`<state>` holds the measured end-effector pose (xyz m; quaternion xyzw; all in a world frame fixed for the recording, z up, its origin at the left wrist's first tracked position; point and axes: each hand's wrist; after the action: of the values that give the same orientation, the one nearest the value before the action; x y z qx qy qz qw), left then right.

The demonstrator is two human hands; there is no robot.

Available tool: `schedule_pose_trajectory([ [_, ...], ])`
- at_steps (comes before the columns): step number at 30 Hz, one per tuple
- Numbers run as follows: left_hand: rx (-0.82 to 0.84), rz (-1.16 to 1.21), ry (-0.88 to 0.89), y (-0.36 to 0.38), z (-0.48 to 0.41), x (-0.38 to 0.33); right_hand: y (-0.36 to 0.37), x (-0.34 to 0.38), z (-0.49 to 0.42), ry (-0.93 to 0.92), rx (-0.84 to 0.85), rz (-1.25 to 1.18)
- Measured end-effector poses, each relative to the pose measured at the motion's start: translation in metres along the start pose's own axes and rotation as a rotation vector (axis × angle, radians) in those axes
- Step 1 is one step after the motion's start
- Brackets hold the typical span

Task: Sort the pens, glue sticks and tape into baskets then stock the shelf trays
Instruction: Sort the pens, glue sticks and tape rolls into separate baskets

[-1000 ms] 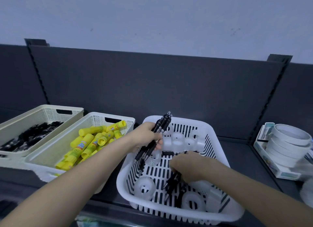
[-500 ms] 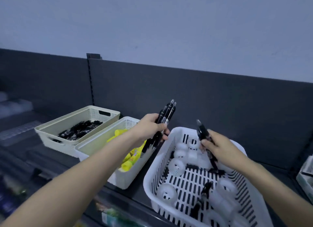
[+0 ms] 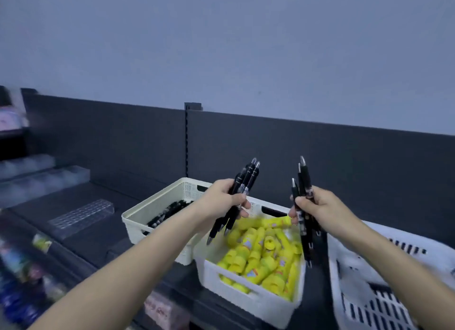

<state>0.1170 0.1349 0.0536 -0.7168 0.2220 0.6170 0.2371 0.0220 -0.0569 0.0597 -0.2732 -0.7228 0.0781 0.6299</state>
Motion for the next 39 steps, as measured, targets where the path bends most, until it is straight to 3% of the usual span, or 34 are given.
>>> schedule_pose_trajectory([
  [9, 0.060, 0.018, -0.038, -0.134, -0.019, 0.009, 0.101, 0.038, -0.060, 0.103, -0.194, -0.114],
  [25, 0.046, -0.060, -0.134, -0.190, -0.074, 0.025, 0.159, 0.047, -0.142, 0.208, -0.191, -0.200],
  [31, 0.030, -0.261, -0.208, -0.202, -0.104, 0.056, 0.211, 0.038, -0.169, 0.350, -0.192, -0.235],
  [35, 0.084, -0.592, -0.208, -0.210, -0.121, 0.075, 0.235, 0.020, -0.177, 0.502, -0.196, -0.001],
  [39, 0.202, -0.640, -0.246, -0.220, -0.129, 0.077, 0.231, 0.015, -0.171, 0.562, -0.229, 0.291],
])
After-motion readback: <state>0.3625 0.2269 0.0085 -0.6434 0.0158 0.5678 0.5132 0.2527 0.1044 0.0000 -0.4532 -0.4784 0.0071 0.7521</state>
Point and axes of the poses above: each hand's wrist, its own z-axis away from the middle knuckle, its own y-axis out of the palm, x = y × z, and after that the axes turned 5 degrees about z, right-handed
